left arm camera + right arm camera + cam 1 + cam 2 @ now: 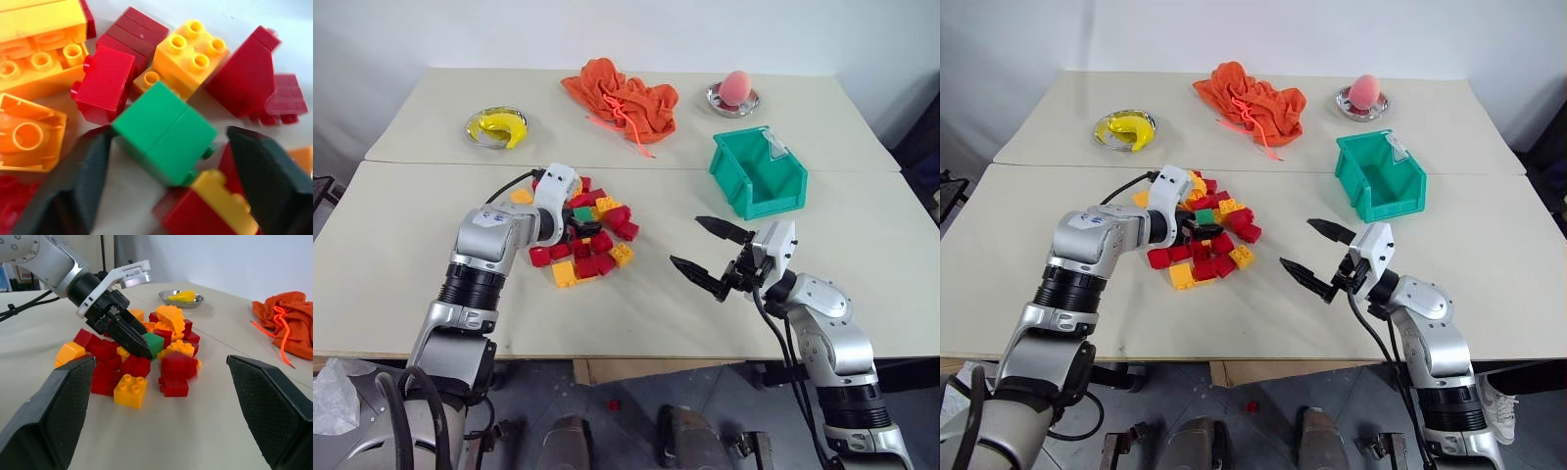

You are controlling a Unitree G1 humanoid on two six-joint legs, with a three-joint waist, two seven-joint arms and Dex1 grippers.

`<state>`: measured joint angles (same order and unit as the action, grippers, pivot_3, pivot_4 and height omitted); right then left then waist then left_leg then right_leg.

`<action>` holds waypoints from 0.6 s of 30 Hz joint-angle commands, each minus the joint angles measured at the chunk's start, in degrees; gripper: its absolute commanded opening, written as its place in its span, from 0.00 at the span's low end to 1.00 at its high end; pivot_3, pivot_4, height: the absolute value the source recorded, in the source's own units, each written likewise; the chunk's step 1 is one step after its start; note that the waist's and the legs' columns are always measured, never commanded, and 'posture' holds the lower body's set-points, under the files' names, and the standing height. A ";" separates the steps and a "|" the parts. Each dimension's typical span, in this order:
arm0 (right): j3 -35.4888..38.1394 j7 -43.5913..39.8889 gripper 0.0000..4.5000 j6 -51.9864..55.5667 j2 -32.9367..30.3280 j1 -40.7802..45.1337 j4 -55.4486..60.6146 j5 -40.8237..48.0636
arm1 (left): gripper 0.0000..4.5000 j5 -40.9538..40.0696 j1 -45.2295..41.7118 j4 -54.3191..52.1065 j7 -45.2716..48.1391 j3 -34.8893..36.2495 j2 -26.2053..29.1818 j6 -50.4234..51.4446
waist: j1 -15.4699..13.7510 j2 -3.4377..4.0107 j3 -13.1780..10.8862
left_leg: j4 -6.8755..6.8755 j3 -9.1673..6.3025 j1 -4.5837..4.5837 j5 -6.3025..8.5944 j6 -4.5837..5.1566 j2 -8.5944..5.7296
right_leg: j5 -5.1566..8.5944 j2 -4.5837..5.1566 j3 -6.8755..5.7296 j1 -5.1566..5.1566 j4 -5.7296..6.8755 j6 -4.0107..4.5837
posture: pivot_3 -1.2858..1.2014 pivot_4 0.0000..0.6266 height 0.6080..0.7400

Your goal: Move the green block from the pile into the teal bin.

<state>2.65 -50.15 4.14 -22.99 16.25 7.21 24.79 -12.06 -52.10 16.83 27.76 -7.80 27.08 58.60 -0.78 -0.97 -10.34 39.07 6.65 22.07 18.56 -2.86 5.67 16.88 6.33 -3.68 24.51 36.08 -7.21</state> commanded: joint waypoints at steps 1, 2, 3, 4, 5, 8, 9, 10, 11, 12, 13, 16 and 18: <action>-0.80 1.89 1.00 -0.93 1.68 -2.03 4.37 0.46 | 0.54 1.61 3.86 -0.43 1.06 0.81 3.43 -1.12 | 0.36 0.02 0.01 | -0.01 0.01 -0.01 0.00 0.00 0.00 | 0.00 0.00 0.01 0.00 0.01 0.00 | 0.52 0.24 1.00; -0.47 1.85 1.00 -1.01 1.83 -2.32 4.18 0.68 | 0.48 1.33 4.88 -1.77 1.87 1.62 4.07 -3.93 | 0.74 0.02 0.01 | -0.02 0.00 -0.02 0.00 0.00 0.00 | 0.00 0.00 0.01 0.00 0.03 0.01 | 0.52 0.24 1.00; -0.14 1.88 1.00 -1.04 1.96 -2.50 3.97 0.90 | 0.48 0.84 5.83 -2.97 2.82 2.63 4.69 -6.51 | 1.02 0.03 0.01 | -0.03 0.01 -0.02 0.00 0.00 0.01 | 0.00 0.00 0.02 0.00 0.02 0.01 | 0.52 0.24 1.00; -0.04 2.05 1.00 -1.05 2.15 -2.68 3.92 0.97 | 0.48 0.74 6.61 -3.82 3.42 3.21 5.67 -7.39 | 1.21 0.03 0.01 | -0.03 0.03 -0.04 0.00 0.00 0.01 | 0.00 0.00 0.05 0.01 0.03 0.01 | 0.52 0.24 1.00; -0.36 2.48 1.00 -1.02 2.47 -2.97 4.34 0.77 | 0.48 0.63 7.42 -4.44 4.07 3.70 6.67 -7.88 | 1.33 0.03 0.01 | -0.03 0.04 -0.04 0.00 0.00 0.01 | 0.00 0.00 0.07 0.02 0.03 0.01 | 0.52 0.24 1.00; -0.48 3.24 1.00 -1.05 2.84 -3.41 4.50 0.61 | 0.48 -1.24 10.38 -6.04 13.34 6.80 9.88 -25.19 | 1.70 0.03 0.01 | -0.05 0.05 -0.05 -0.01 -0.02 0.03 | 0.01 -0.02 0.09 0.05 0.07 0.02 | 0.52 0.24 1.00; -0.45 3.45 1.00 -0.85 2.86 -3.60 4.84 0.69 | 0.48 -1.67 10.87 -6.01 16.05 7.59 10.98 -29.96 | 1.56 0.03 0.01 | -0.07 0.05 -0.04 -0.01 -0.02 0.03 | 0.01 -0.02 0.10 0.09 0.08 0.03 | 0.52 0.24 1.00; -0.52 3.72 1.00 -0.57 2.83 -3.82 5.39 0.75 | 0.48 -1.97 11.07 -5.85 18.31 8.31 11.95 -33.76 | 1.33 0.02 0.01 | -0.06 0.04 0.00 -0.01 -0.02 0.03 | 0.02 -0.02 0.09 0.12 0.08 0.03 | 0.52 0.24 1.00; -0.85 4.27 1.00 -0.22 2.95 -4.07 6.19 0.61 | 0.48 -2.91 11.23 -5.43 21.05 9.13 12.73 -36.36 | 1.04 0.02 0.01 | -0.05 0.05 0.03 -0.01 -0.02 0.02 | 0.02 -0.02 0.08 0.14 0.05 0.03 | 0.52 0.24 1.00; -0.83 4.50 1.00 0.00 2.79 -4.38 6.67 0.66 | 0.48 -3.57 11.14 -5.01 23.45 9.62 13.21 -38.95 | 0.79 0.02 0.01 | -0.03 0.05 0.06 0.00 -0.02 0.02 | 0.02 -0.01 0.09 0.13 0.03 0.03 | 0.52 0.24 1.00; -0.77 4.79 1.00 0.17 2.59 -4.87 7.18 0.60 | 0.48 -4.18 10.97 -4.64 26.04 9.95 13.48 -41.95 | 0.53 0.02 0.01 | -0.02 0.05 0.06 0.00 -0.02 0.01 | 0.01 0.00 0.08 0.12 0.00 0.02 | 0.52 0.24 1.00; 0.22 6.60 1.00 1.17 1.81 -7.11 9.99 0.53 | 0.48 -6.45 9.31 -5.45 35.83 8.70 13.23 -48.68 | -0.59 0.02 0.01 | 0.01 0.06 0.06 0.03 0.02 -0.01 | 0.00 0.01 0.08 0.08 -0.02 0.00 | 0.52 0.24 1.00; 1.60 7.83 1.00 1.99 1.06 -8.73 11.95 0.90 | 0.48 -7.08 7.01 -5.39 39.43 6.25 10.32 -50.13 | -1.16 0.02 0.01 | 0.05 0.06 0.11 0.04 0.04 -0.02 | -0.02 0.00 0.08 0.07 -0.05 -0.03 | 0.52 0.24 1.00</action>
<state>1.82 -43.46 5.89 -20.77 8.17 15.46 24.63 -17.68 -42.61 12.92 63.88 0.44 39.15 11.14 -1.94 -0.95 -10.33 39.15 6.71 22.18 18.61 -2.80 5.63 16.85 6.34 -3.61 24.56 36.02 -7.26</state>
